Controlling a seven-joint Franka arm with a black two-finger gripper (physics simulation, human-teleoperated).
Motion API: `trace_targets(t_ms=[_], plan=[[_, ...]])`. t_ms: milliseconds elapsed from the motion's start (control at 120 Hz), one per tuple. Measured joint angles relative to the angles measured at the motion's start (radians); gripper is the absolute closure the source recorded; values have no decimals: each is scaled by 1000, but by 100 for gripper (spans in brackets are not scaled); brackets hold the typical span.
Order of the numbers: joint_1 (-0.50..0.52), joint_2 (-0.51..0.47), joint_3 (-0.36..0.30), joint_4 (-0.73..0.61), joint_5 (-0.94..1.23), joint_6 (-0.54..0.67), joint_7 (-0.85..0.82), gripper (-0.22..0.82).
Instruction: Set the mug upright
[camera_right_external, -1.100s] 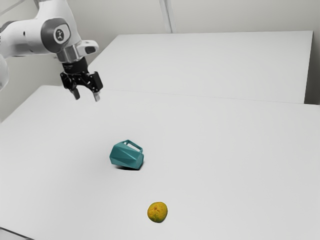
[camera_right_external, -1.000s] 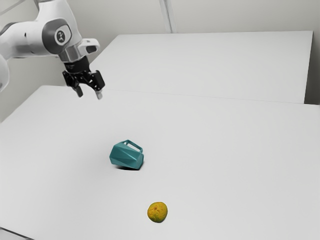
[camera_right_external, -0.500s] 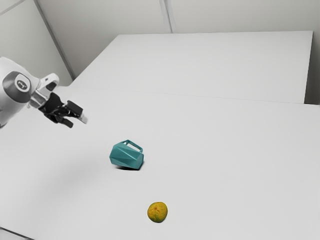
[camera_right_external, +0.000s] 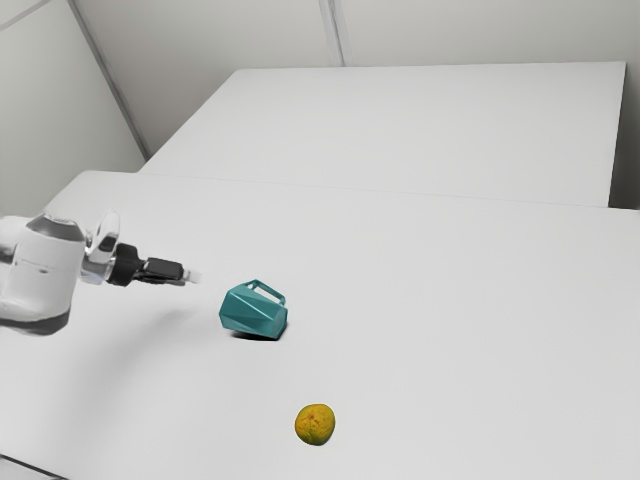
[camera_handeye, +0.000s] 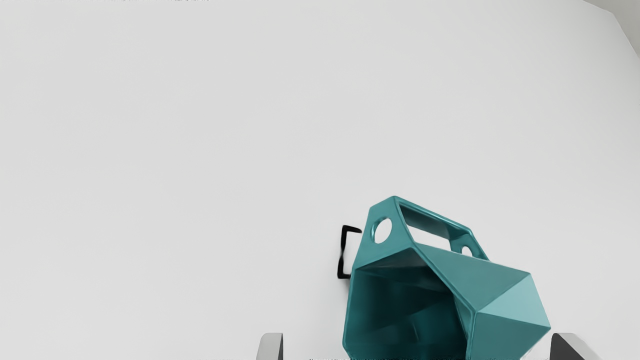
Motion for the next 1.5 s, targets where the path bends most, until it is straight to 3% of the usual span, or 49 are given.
trace_targets(t_ms=[558, 842, 883, 1033, 1133, 1292, 1500], plan=[[-110, 94, -1, -19, -173, 21, 469, 4], [-202, 27, -16, -116, -214, 61, 587, 4], [-208, 22, -17, -124, -219, 70, 600, 9], [-168, 15, -17, -129, -254, 91, 640, 47], [-128, 6, -18, -128, -264, 103, 663, 59], [-127, -3, -22, -126, -267, 119, 691, 71], [-133, -34, -52, -122, -270, 159, 718, 76]])
